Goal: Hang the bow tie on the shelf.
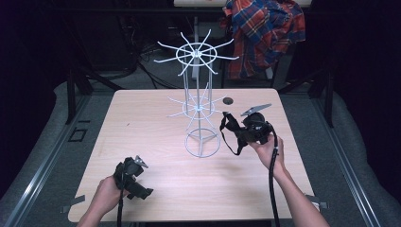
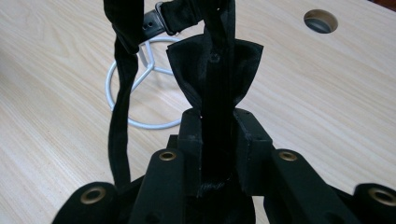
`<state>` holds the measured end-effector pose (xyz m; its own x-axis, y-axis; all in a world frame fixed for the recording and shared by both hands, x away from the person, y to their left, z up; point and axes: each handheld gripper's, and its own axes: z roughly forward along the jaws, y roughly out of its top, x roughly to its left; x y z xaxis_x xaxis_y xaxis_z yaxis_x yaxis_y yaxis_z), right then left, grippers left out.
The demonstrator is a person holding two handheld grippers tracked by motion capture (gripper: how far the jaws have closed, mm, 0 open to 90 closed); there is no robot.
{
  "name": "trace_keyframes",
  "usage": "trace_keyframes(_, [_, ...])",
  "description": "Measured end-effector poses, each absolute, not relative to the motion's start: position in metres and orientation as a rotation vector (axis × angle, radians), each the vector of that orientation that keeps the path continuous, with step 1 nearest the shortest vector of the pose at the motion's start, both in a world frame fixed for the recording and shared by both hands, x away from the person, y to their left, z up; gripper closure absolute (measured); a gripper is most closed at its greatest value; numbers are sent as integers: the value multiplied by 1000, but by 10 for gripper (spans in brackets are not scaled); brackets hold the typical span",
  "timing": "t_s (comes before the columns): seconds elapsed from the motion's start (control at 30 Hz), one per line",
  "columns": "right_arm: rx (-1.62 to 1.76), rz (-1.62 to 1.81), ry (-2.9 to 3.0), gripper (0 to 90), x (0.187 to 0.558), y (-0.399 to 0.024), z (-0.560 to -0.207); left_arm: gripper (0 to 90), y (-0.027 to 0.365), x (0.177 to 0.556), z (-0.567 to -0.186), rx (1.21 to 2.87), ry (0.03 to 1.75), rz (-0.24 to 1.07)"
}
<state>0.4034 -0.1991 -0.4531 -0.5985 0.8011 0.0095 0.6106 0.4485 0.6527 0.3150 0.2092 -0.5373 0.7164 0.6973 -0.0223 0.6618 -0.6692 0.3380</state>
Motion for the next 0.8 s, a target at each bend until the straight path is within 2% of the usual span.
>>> trace_keyframes(0.8, [1234,877,2506,697,406,-182,-473,1,209,314,-537,2605,1054,152])
